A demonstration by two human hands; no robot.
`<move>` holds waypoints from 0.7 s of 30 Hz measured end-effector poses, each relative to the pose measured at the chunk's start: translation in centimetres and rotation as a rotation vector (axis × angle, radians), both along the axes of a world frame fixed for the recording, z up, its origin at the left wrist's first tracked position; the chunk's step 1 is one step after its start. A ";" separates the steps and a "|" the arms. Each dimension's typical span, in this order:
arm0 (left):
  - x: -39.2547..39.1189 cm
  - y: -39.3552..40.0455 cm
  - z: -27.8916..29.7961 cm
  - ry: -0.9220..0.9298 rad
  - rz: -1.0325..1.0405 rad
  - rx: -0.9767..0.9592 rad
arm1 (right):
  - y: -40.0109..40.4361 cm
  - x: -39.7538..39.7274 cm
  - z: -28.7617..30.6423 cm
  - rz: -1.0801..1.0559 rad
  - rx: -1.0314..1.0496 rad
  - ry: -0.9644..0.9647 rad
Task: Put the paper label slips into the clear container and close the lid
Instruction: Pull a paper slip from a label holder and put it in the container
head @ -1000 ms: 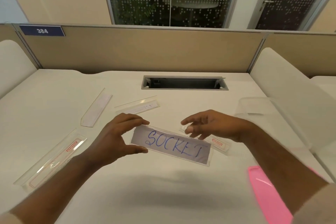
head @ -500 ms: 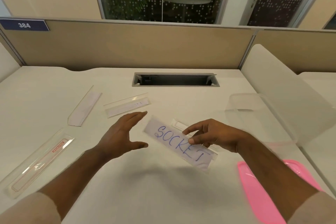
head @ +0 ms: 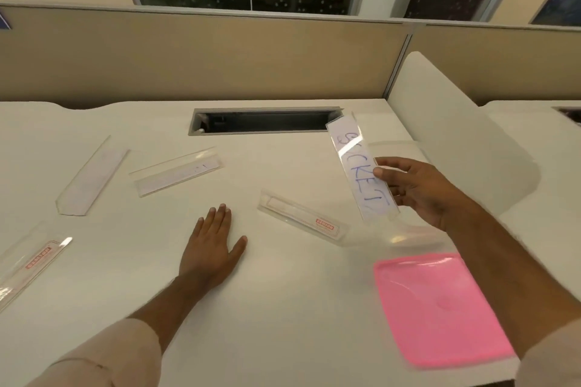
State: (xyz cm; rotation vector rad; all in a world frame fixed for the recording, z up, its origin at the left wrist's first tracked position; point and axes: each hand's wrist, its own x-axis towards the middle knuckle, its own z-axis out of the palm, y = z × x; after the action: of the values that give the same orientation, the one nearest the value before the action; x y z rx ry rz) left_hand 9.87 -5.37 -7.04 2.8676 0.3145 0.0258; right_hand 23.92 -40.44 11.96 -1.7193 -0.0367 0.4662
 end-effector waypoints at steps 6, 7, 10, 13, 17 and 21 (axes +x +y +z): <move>0.4 0.3 -0.8 0.011 0.008 0.024 | -4.6 3.9 0.3 -0.178 -0.037 -0.053; 0.5 0.3 -0.8 0.013 0.008 0.022 | -5.3 4.4 0.0 -0.204 -0.071 -0.055; 0.5 0.2 -0.8 0.018 0.012 0.028 | -6.8 5.5 -1.3 -0.268 -0.180 -0.036; 0.5 0.2 -0.9 0.015 0.015 0.038 | -7.4 6.1 -2.6 -0.284 -0.286 0.011; 0.5 0.3 -0.9 0.015 0.015 0.038 | -7.1 6.6 -4.1 -0.250 -0.402 0.077; 0.5 0.3 -0.9 0.009 0.018 0.039 | -6.4 6.9 -5.2 -0.209 -0.477 0.145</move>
State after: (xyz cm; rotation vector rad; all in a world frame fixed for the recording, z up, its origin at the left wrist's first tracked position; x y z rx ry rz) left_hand 10.37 -5.08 -7.99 2.9046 0.3453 0.0222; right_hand 30.85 -46.82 6.72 -2.1210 0.3830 0.4657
